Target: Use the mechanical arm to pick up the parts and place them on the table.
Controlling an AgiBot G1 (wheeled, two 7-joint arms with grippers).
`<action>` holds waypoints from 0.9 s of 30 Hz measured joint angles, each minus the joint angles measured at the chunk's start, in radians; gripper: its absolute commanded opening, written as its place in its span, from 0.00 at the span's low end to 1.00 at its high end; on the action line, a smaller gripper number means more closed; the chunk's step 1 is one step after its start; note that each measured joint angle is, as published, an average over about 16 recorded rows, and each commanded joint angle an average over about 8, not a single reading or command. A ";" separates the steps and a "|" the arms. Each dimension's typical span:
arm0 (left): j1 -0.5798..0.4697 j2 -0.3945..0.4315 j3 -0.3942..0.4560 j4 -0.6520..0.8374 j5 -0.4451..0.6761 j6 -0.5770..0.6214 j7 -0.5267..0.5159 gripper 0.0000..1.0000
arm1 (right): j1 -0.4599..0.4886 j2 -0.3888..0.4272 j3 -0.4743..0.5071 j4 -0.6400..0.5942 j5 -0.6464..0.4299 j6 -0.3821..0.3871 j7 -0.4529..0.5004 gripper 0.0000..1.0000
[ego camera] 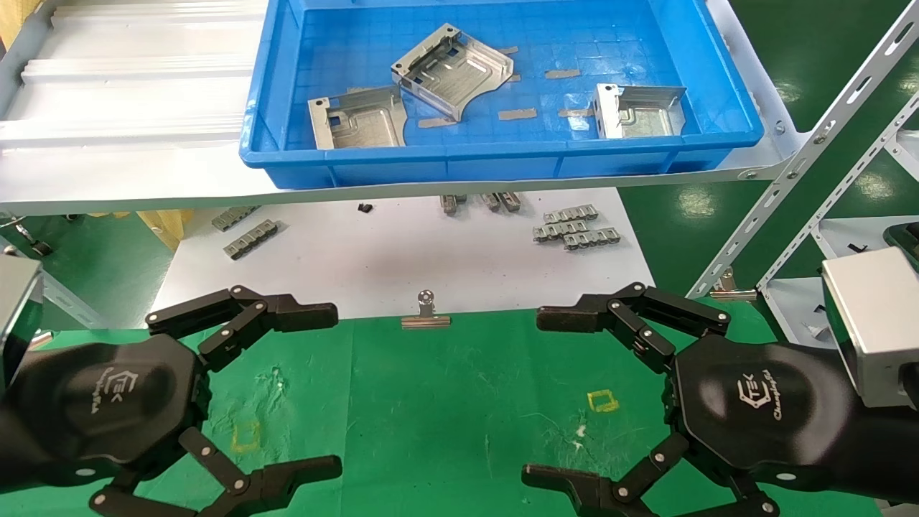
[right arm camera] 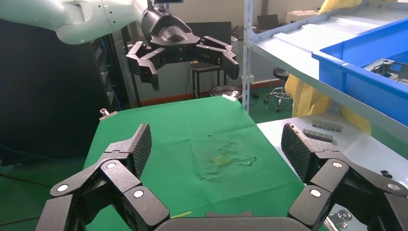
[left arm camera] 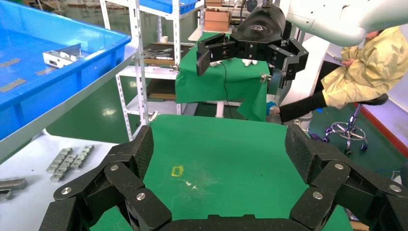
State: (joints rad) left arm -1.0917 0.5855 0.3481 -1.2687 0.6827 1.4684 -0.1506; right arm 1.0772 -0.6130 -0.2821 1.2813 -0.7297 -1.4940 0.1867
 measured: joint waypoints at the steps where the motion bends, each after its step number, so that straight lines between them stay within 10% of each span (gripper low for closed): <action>1: 0.000 0.000 0.000 0.000 0.000 0.000 0.000 0.94 | 0.000 0.000 0.000 0.000 0.000 0.000 0.000 1.00; 9: 0.000 0.000 0.000 0.000 0.000 0.000 0.000 0.00 | 0.000 0.000 0.000 0.000 0.000 0.000 0.000 1.00; 27: 0.000 0.000 0.000 0.000 0.000 0.000 0.000 0.00 | 0.003 0.000 0.001 0.001 -0.002 0.002 -0.001 1.00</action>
State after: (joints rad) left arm -1.0917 0.5855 0.3481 -1.2687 0.6827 1.4684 -0.1506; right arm 1.0800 -0.6131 -0.2815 1.2823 -0.7318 -1.4923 0.1858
